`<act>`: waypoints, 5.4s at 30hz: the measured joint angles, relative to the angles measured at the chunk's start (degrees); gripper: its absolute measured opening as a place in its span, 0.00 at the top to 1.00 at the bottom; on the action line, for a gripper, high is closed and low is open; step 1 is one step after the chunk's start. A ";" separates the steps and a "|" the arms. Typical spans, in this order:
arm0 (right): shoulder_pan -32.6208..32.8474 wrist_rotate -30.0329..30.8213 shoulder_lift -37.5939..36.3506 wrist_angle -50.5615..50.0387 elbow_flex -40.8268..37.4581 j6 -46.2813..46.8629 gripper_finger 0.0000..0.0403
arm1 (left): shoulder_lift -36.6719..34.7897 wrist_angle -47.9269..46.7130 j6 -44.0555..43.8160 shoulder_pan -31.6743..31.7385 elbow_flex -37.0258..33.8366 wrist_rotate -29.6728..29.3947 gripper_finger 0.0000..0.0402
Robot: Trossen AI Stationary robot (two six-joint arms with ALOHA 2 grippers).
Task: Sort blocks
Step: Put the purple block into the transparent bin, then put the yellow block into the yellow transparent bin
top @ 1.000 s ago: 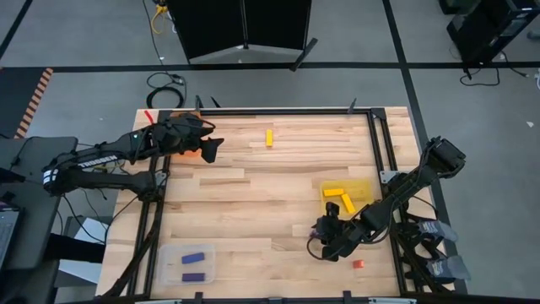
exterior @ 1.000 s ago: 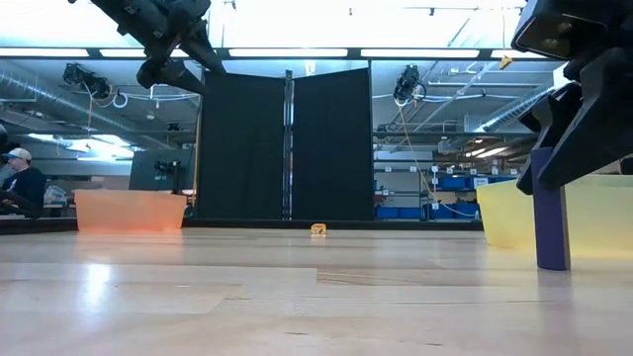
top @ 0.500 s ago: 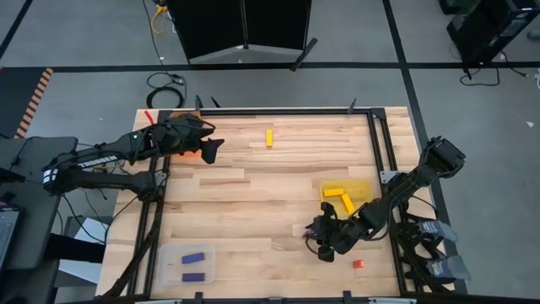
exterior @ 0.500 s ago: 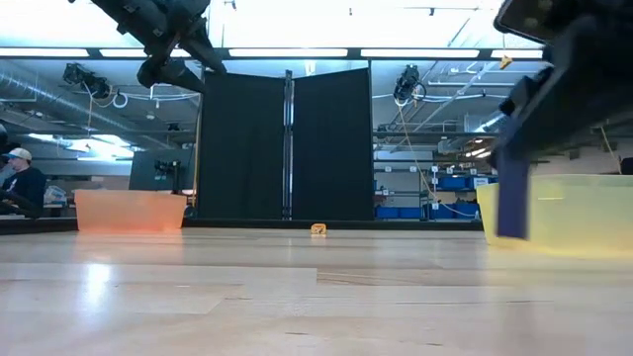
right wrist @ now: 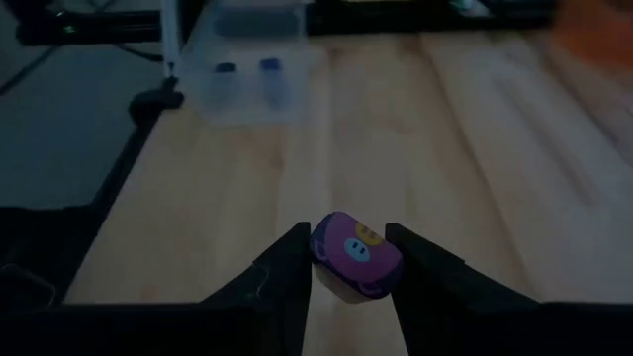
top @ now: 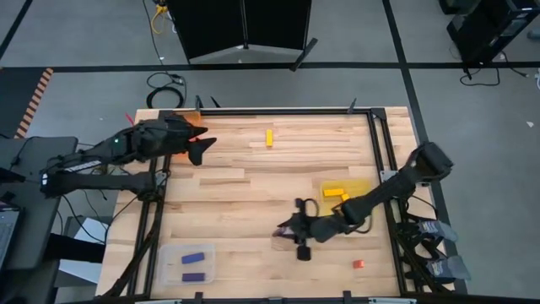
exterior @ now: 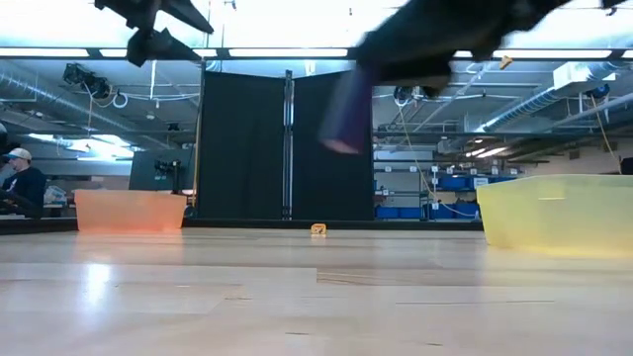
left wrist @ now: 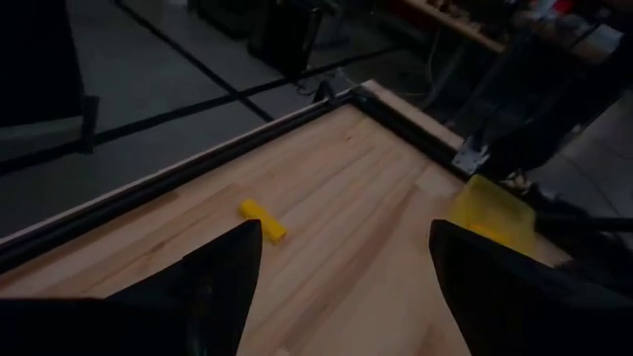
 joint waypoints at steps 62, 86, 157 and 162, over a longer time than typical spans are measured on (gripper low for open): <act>-6.15 8.93 -13.81 15.63 -10.55 -11.17 0.41 | 35.74 12.03 -6.83 -0.76 2.58 -0.75 0.36; 15.80 26.24 -30.13 2.82 -18.20 -3.58 0.41 | 81.30 -8.08 -10.60 7.87 45.13 -1.51 0.04; 31.19 36.28 -36.63 22.21 -14.88 -28.70 0.42 | 92.32 39.83 -2.46 -13.35 51.17 16.14 0.75; 31.17 36.29 -36.64 22.05 -14.48 -28.70 0.42 | 94.06 38.42 -2.77 -13.50 52.43 18.48 0.62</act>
